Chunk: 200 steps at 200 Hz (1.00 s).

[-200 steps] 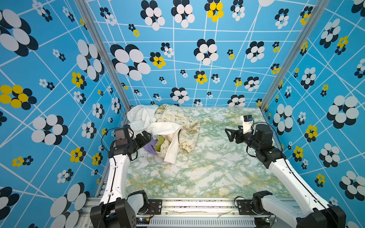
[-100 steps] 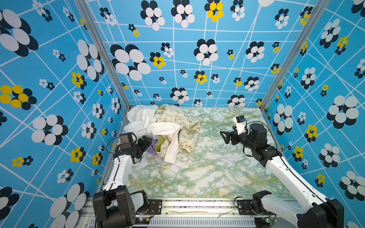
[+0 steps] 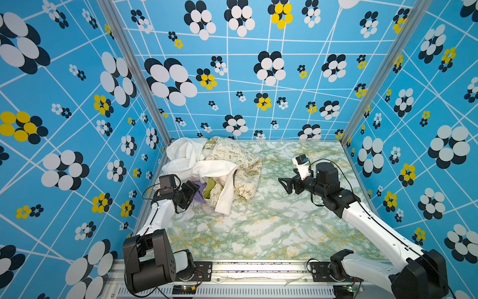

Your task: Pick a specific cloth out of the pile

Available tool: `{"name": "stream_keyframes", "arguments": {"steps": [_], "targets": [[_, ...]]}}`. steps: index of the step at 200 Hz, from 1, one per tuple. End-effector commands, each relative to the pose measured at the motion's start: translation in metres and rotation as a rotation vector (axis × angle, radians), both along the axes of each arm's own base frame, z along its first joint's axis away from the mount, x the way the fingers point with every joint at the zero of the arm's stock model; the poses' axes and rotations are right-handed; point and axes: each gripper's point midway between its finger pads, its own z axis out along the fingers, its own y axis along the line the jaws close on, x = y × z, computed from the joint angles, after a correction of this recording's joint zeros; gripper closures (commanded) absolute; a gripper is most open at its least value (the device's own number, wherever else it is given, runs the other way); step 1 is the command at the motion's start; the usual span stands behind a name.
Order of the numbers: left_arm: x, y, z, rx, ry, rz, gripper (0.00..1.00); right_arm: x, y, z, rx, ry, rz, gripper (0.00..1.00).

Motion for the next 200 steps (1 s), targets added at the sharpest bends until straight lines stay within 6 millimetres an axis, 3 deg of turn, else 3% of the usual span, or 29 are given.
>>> {"name": "stream_keyframes", "arguments": {"steps": [1, 95, 149, 176, 200], "targets": [[0.002, -0.006, -0.004, -0.036, -0.006, -0.006, 0.22, 0.0, 0.006, 0.011, -0.004, -0.024, 0.023, 0.01], [0.01, -0.017, -0.012, -0.085, 0.003, -0.022, 0.31, 0.002, 0.007, 0.013, -0.002, -0.032, 0.019, 0.01], [0.015, -0.015, -0.03, -0.091, 0.049, 0.004, 0.4, 0.0, 0.006, 0.013, -0.005, -0.03, 0.012, 0.01], [0.021, -0.016, -0.037, -0.095, 0.047, 0.001, 0.56, -0.001, 0.005, 0.012, -0.009, -0.031, 0.007, 0.01], [0.027, -0.017, -0.037, -0.103, 0.037, -0.012, 0.77, 0.0, 0.004, 0.011, -0.014, -0.029, 0.002, 0.01]]}}
